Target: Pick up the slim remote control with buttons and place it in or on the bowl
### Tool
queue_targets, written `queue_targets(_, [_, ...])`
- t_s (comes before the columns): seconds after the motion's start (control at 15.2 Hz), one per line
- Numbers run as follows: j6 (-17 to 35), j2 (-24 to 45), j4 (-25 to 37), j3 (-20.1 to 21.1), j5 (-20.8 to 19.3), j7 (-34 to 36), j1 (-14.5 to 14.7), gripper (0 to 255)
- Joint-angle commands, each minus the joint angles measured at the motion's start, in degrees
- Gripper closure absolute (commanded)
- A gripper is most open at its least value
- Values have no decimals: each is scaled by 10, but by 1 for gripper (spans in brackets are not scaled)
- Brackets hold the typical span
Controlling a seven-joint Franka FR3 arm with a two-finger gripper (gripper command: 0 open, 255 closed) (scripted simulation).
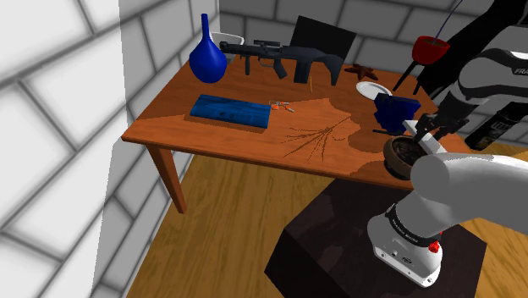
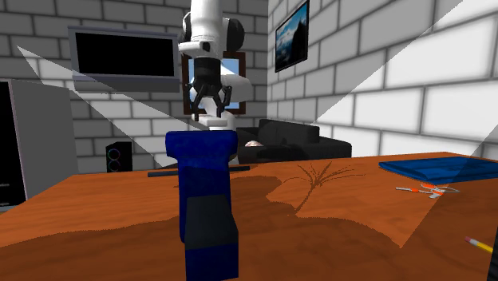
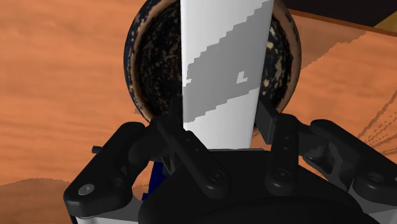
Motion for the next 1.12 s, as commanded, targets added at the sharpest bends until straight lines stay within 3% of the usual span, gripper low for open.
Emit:
queue_targets(0.0, [20, 8, -12, -7, -8, 1, -3, 255])
queue_targets(0.46, [96, 49, -49, -32, -37, 5, -13, 255])
queue_targets(0.99, [100, 51, -50, -33, -38, 5, -13, 255])
queue_targets(1.06, [99, 51, -50, -33, -38, 6, -13, 0])
